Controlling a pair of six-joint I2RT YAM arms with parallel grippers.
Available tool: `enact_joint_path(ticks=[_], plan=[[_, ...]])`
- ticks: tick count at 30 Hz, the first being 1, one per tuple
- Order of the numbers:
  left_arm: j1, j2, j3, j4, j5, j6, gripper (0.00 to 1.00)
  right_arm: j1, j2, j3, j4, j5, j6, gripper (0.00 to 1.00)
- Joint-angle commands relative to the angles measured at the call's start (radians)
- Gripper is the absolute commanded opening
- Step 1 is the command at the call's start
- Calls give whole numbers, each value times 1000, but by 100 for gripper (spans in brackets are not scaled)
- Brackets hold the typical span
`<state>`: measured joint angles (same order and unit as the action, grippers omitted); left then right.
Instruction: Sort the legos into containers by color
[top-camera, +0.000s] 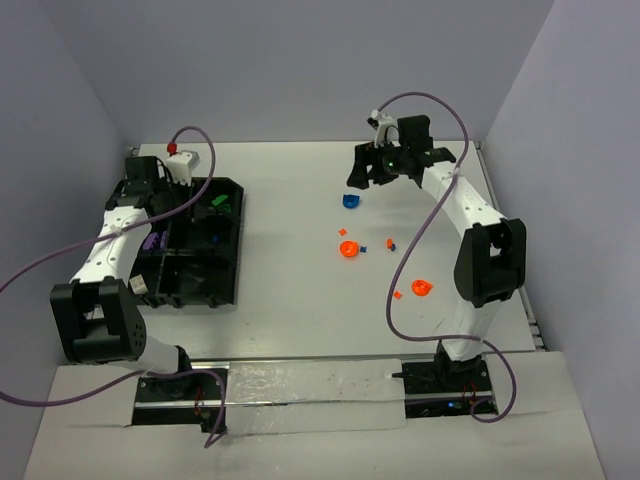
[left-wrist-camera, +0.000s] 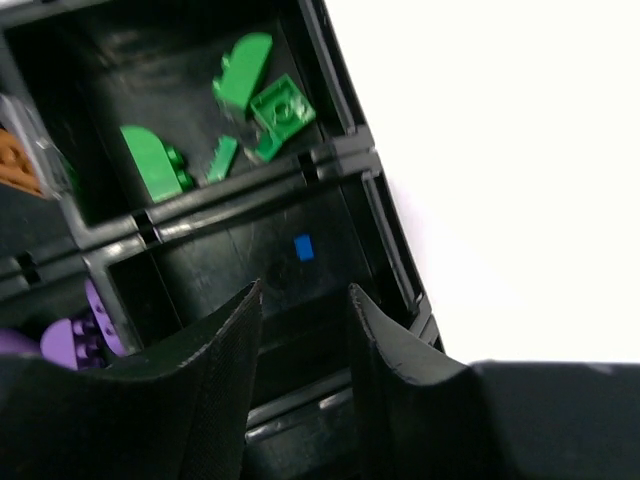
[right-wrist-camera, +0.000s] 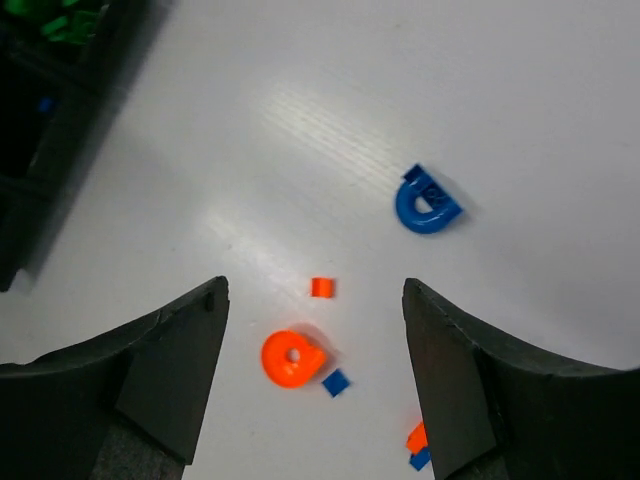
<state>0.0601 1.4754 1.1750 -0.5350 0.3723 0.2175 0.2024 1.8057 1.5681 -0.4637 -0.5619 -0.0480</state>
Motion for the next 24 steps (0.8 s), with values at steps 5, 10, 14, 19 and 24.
enact_joint_path(ticks=[5,10,14,19,24], plan=[[3,-33,77,65,53,-61,46,-55,206,109,-83,-132,60,62],[3,-45,112,38,54,-50,46,-106,227,-52,139,-298,323,62],[3,-62,122,26,67,-43,47,-146,251,-102,272,-327,509,65],[3,-59,137,-2,70,-36,47,-182,286,-172,535,-325,689,62],[3,-34,177,-54,60,1,47,-187,376,-180,662,-339,813,57]])
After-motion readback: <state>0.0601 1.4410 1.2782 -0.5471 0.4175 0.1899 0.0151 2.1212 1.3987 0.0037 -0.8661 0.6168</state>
